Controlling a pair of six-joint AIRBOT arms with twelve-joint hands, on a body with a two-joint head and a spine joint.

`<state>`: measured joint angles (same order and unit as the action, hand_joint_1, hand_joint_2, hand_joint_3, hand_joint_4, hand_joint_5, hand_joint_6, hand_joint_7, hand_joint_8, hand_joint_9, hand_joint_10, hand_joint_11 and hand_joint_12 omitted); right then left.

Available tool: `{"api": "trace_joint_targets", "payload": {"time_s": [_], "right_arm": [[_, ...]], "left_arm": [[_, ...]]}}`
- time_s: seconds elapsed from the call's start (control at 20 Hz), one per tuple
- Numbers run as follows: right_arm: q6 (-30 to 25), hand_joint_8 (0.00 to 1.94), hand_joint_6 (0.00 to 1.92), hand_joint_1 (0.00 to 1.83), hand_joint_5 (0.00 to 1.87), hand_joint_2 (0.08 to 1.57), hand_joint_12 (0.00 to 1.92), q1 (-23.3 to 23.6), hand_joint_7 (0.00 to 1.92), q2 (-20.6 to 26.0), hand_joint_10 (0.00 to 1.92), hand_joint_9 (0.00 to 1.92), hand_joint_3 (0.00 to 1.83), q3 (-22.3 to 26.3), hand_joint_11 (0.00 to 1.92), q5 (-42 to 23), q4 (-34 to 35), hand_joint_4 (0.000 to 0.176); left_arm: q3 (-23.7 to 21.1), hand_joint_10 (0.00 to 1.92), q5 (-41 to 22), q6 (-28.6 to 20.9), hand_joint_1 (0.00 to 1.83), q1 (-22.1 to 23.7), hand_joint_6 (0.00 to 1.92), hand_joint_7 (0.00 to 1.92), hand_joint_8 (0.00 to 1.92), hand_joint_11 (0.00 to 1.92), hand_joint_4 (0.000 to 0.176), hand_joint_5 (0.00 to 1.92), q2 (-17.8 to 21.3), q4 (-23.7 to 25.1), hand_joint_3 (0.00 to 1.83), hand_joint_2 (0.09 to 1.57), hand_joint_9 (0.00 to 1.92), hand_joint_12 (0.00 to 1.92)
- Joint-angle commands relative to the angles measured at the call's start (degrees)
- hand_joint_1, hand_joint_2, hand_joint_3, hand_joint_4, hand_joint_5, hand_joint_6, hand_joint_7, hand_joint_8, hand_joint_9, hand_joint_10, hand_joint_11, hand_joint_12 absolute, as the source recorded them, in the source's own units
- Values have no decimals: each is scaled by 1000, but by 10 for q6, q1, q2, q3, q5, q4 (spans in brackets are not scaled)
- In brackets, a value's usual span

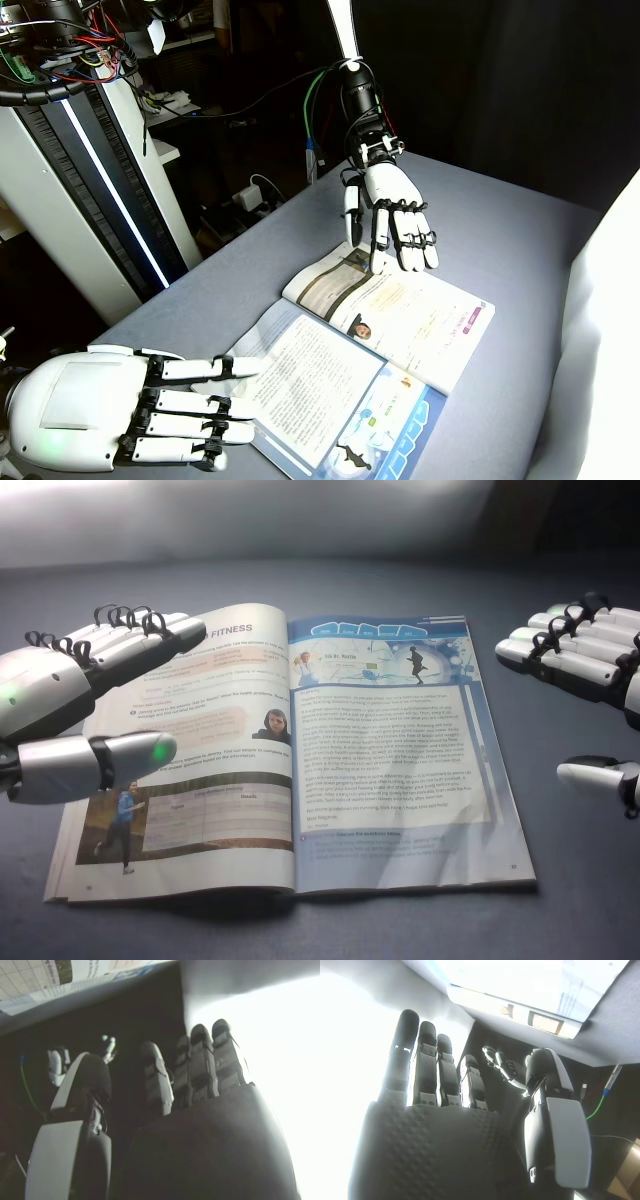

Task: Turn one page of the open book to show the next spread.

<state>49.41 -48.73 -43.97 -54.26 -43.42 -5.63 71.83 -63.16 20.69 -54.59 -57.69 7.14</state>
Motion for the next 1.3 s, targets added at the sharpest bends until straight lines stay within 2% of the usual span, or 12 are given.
{"api": "trace_joint_targets", "payload": {"time_s": [0.0,0.05,0.15,0.2,0.3,0.35,0.4,0.5,0.65,0.75,0.95,1.25], "right_arm": [[1,0,0,167,0,1302,0,7,0,4,0,0,58,1,0,-51,5,0],[1,0,0,147,0,1282,0,11,0,4,0,0,44,1,0,-43,-1,0],[1,0,0,110,0,1240,0,21,0,3,0,0,20,1,0,-24,-17,0],[1,0,0,74,0,1230,0,34,0,3,0,0,14,1,0,-2,-36,0],[0,0,0,43,0,1202,0,56,0,-2,0,0,0,-1,0,35,-66,0],[-10,0,0,87,0,1206,0,67,0,-11,0,0,1,-6,0,58,-86,0],[-37,0,0,79,0,1213,0,74,0,-23,0,0,4,-16,0,77,-117,0],[-69,0,0,58,0,1234,0,81,0,-42,0,0,11,-30,0,104,-152,0],[-85,0,0,2,0,1228,0,86,0,-67,0,0,6,-44,0,147,-184,0],[-92,0,0,10,0,1240,0,87,0,-79,0,0,10,-52,0,168,-197,0],[-101,0,0,1,0,1244,0,87,0,-101,0,0,3,-64,0,199,-217,0],[-119,0,0,0,0,1236,0,87,0,-132,0,0,0,-83,0,204,-237,0]], "left_arm": [[1,0,-54,-3,41,2,0,0,0,0,16,0,6,-9,16,1356,0,0],[1,0,-49,-3,7,1,0,0,0,0,22,0,6,-7,3,1332,0,0],[1,0,-42,-3,0,1,0,0,0,0,71,0,8,-4,0,1193,0,0],[1,0,-42,-3,0,1,0,0,0,0,81,0,10,-5,0,1157,0,0],[1,0,-46,-3,0,-3,0,0,0,0,70,0,16,-13,0,1125,0,0],[1,0,-49,-3,0,-7,0,0,0,0,48,0,21,-17,0,1135,0,0],[-3,0,-51,-2,0,-12,0,0,0,0,53,0,29,-22,0,1127,0,0],[-6,0,-54,1,0,-17,0,0,0,0,42,0,34,-28,0,1146,0,0],[-11,0,-64,7,0,-28,0,0,0,0,0,0,39,-43,7,1211,0,0],[-16,0,-71,11,0,-39,0,0,0,0,20,0,45,-53,0,1185,0,0],[-26,0,-88,15,0,-67,0,0,0,0,1,0,52,-76,4,1205,0,0],[-32,0,-90,15,0,-89,0,0,0,0,11,0,48,-85,0,1186,0,0]]}}
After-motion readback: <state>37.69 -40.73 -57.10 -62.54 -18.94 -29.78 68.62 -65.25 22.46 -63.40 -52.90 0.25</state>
